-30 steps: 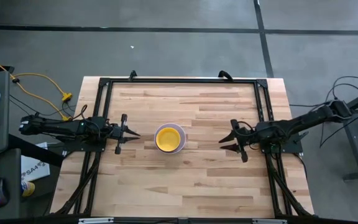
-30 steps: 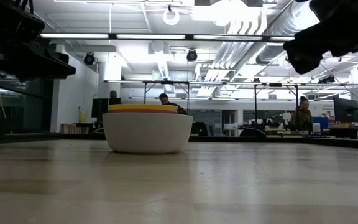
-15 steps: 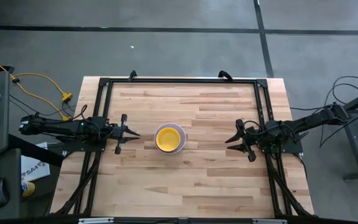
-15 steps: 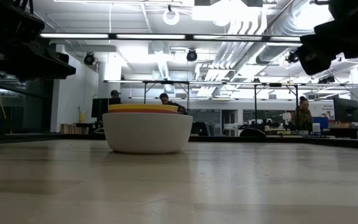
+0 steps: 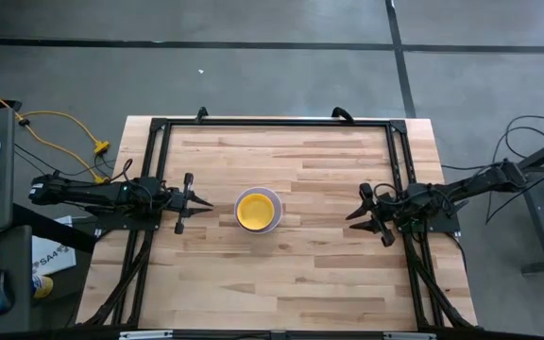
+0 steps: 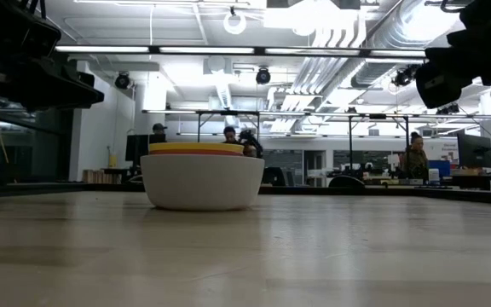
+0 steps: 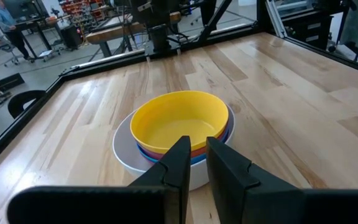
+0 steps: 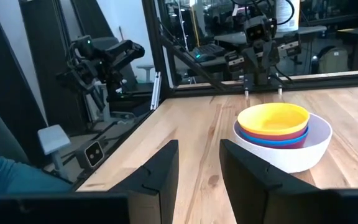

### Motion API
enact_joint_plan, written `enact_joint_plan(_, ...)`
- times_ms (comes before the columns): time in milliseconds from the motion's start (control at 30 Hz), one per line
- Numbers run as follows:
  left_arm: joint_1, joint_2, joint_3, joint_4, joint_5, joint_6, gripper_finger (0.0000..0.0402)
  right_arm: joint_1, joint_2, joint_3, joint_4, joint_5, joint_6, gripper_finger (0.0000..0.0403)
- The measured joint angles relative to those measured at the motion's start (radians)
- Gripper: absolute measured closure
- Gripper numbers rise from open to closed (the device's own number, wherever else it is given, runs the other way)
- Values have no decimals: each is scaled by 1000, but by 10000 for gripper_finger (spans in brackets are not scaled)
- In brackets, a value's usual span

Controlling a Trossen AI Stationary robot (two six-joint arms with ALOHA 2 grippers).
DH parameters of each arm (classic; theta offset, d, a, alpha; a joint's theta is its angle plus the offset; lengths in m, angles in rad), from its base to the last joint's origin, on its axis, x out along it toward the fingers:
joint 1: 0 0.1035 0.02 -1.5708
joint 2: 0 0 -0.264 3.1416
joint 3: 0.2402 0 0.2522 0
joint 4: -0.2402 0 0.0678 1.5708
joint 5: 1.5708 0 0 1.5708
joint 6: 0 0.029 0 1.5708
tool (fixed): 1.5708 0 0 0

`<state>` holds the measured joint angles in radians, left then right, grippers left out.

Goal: Nest bowls inside each other
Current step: Return to Home Position

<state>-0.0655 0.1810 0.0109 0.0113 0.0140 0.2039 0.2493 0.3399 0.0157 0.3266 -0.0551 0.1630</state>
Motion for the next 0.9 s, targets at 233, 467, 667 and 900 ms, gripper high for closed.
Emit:
enact_joint_plan(233, 0, 0, 0, 0, 0, 0, 350, 0, -40, -6, -9, -2, 0, 293)
enact_joint_plan(467, 0, 0, 0, 0, 0, 0, 350, 0, -89, -7, -56, -7, -1, 293)
enact_joint_plan(667, 0, 0, 0, 0, 0, 0, 350, 0, -176, -7, -169, 49, -2, 293)
enact_joint_plan(900, 0, 0, 0, 0, 0, 0, 350, 0, -281, -8, -288, 140, 1, 293)
